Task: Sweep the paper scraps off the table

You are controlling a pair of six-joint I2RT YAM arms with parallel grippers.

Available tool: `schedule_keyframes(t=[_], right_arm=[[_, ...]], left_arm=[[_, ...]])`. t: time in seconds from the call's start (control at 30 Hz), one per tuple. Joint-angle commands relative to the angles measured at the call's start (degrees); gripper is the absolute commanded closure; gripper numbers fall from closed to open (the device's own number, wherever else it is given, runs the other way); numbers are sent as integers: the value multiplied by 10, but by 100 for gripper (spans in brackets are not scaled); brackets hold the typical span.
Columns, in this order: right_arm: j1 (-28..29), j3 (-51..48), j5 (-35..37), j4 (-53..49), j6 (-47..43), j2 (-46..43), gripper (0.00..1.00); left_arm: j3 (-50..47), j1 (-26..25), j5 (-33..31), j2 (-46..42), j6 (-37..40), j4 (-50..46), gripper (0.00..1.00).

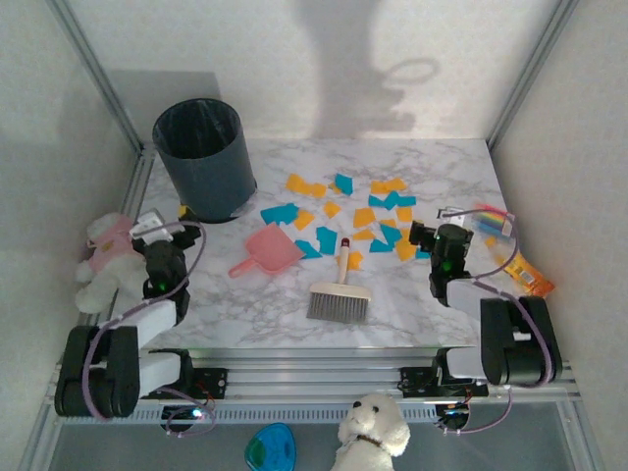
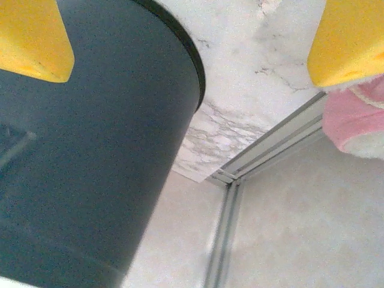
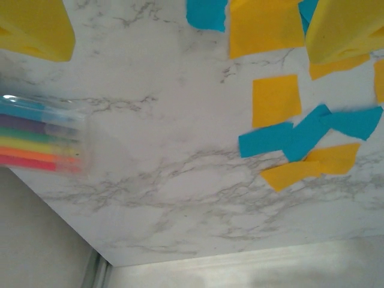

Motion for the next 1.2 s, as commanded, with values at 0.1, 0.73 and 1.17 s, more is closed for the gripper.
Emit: schedule_keyframes(t=[0.1, 0.73, 1.17], right_arm=[[0, 78, -2, -292, 89, -91, 1], [24, 64, -174, -428, 151, -197, 1], [29, 86, -159, -470, 132, -198, 1]], left_arm=[[87, -28, 2, -58, -151, -333, 1], [293, -325, 122, 71, -183, -567, 1], [513, -476, 156, 324, -98, -648, 21]])
